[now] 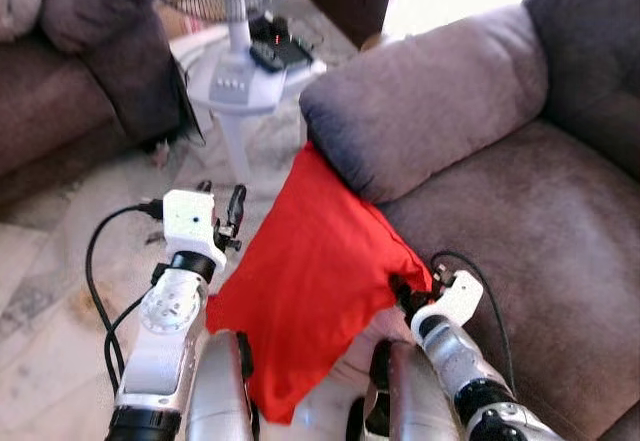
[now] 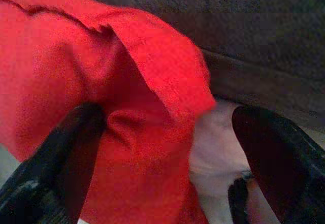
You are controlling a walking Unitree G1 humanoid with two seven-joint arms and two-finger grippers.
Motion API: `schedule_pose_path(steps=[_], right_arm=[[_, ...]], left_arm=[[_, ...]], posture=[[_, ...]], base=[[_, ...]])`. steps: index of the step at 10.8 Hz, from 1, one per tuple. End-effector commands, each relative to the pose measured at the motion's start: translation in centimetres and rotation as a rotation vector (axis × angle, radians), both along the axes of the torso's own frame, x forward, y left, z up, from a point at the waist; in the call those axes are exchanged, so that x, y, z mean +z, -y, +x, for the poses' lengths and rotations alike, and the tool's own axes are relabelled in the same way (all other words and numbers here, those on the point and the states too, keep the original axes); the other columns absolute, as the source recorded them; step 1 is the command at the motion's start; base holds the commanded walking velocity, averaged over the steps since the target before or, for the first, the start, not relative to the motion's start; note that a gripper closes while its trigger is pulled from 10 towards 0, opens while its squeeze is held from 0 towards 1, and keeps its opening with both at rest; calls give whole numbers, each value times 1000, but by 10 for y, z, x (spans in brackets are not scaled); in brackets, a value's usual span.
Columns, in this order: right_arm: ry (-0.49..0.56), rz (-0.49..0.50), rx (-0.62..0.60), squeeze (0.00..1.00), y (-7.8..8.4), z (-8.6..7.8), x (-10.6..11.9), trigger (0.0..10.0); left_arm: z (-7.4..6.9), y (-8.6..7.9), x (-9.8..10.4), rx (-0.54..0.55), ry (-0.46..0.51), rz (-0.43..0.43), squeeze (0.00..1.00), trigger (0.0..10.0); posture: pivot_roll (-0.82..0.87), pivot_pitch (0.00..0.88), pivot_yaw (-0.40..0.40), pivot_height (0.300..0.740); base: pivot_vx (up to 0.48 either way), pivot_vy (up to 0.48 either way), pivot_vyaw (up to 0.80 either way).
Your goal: Move the pillow to the sofa from floor
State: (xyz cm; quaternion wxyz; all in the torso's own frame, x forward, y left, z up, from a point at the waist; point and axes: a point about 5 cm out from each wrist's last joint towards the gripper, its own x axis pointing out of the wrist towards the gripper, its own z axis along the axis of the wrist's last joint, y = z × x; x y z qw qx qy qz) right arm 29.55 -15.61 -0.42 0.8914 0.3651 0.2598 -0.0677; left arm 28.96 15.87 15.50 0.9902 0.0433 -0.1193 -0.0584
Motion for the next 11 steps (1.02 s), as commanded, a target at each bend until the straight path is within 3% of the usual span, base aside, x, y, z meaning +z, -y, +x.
schedule_pose_path(steps=[1,3,4,6,8,9,11], right_arm=[[37,35,-41,0,1,0,2,10000],[128,66,-72,0,4,10,15,10000],[120,42,-79,0,8,8,14,10000],[154,84,-136,0,11,5,12,10000],[174,102,-110,0,3,9,16,10000],[232,180,-144,0,3,13,23,10000],[257,190,-177,0,11,12,24,10000]], left_arm=[[-4,-2,1,1,0,-25,0,10000],[-6,1,6,-14,10,-32,0,10000],[-7,1,6,-15,6,-32,0,10000],[-9,4,6,-23,6,-41,0,10000],[-10,5,7,-32,6,-45,0,10000],[-10,5,9,-33,11,-46,0,10000],[-10,5,11,-39,13,-44,0,10000]], posture=[[161,261,-77,593],[158,263,-79,593],[155,259,-79,593],[160,260,-77,593],[164,261,-75,593],[168,261,-76,593],[168,261,-76,593]], base=[[0,0,0],[0,0,0],[0,0,0],[0,0,0],[0,0,0],[0,0,0],[0,0,0]])
